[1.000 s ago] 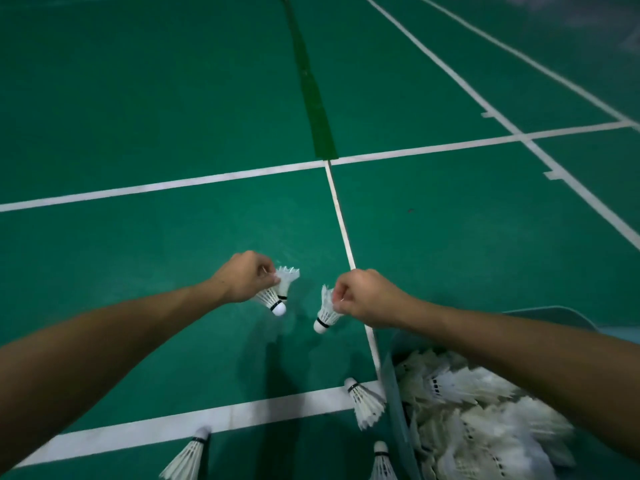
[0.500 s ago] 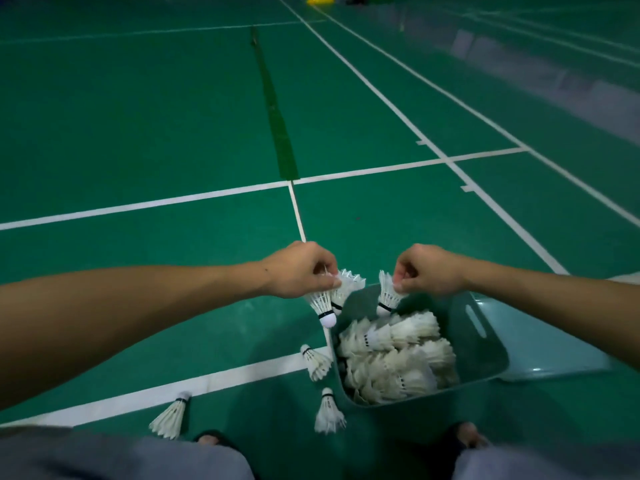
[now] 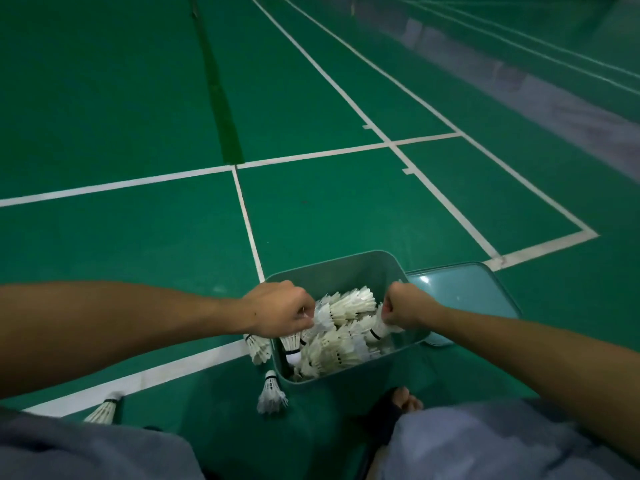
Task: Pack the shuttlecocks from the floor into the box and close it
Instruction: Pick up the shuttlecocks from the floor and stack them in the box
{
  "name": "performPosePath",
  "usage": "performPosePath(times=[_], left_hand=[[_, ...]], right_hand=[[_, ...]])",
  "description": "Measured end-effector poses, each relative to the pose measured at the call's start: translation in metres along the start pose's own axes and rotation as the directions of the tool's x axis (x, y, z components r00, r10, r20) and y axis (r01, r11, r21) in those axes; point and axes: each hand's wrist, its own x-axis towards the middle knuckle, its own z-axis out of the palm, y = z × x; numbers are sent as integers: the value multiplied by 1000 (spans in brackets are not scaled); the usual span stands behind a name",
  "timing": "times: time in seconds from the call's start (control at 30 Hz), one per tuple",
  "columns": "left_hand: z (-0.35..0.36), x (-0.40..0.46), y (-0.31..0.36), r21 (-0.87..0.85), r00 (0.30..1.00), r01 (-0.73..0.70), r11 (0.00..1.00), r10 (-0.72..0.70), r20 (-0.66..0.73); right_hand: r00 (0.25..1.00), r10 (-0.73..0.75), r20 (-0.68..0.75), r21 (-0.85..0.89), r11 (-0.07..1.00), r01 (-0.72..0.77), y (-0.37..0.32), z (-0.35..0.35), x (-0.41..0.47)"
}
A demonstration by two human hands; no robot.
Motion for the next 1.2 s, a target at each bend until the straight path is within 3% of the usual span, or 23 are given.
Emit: performPosePath(times=[0.43,0.73,1.07,1.2], left_hand=[[13,3,-7,1,1000,2,1000,-2,22],[15,2,-10,-1,1000,6,1000,-6,24],[11,4,-11,-67,1000,-16,998,16,-12],[6,7,-7,-118,999,-14,993,10,-41]], right_hand=[[976,68,205,337,932,-136,5,37,11],[969,28,246,378,918,-123,-2,51,8],[985,-69,159,71,996,58,-23,12,3],[955,-297,14,109,950,294,-58,-19,-23]])
